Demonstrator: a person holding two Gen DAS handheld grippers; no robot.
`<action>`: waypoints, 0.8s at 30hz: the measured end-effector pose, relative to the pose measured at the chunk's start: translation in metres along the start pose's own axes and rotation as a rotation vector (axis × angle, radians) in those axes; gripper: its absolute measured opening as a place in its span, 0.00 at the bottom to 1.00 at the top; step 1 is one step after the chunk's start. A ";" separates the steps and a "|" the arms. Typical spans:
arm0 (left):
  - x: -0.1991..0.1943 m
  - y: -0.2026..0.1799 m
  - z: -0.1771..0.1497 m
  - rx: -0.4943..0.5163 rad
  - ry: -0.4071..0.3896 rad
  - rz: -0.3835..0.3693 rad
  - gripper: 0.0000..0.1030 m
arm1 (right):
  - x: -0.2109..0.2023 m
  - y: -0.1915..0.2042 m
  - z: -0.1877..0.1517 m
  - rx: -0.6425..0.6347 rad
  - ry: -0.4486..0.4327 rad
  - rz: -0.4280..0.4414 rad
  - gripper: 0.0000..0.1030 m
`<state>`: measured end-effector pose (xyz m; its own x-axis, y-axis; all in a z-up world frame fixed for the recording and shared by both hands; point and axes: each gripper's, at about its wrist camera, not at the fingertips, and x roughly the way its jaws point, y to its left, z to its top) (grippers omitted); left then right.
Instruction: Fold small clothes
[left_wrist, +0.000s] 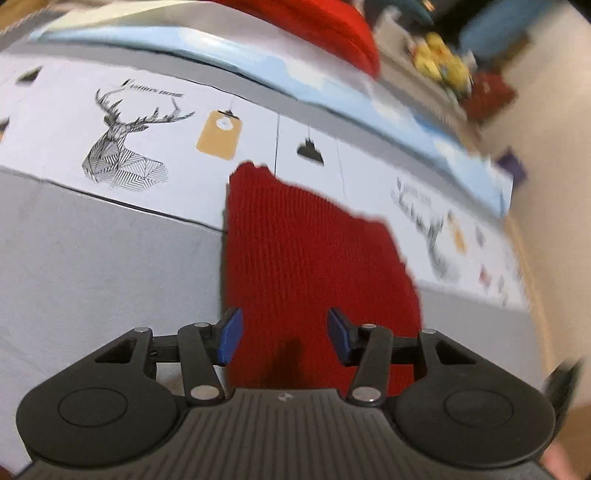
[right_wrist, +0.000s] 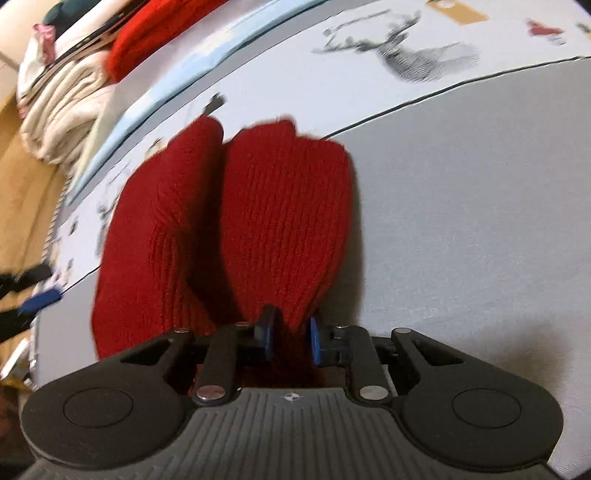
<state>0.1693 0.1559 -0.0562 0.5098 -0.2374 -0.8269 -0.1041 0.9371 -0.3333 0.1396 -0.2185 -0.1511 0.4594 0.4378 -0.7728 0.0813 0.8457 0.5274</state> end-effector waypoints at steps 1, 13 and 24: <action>0.000 -0.004 -0.003 0.043 0.007 0.019 0.53 | -0.007 0.001 0.002 -0.012 -0.056 -0.045 0.22; 0.000 -0.007 -0.039 0.188 0.037 0.047 0.53 | 0.008 0.038 -0.008 -0.029 -0.014 0.190 0.33; 0.052 -0.038 -0.062 0.390 0.252 0.145 0.54 | -0.012 0.026 -0.012 -0.115 0.045 0.087 0.15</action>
<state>0.1464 0.0922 -0.1150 0.2858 -0.1065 -0.9524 0.1939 0.9797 -0.0514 0.1255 -0.1980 -0.1318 0.4199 0.5218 -0.7426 -0.0597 0.8323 0.5510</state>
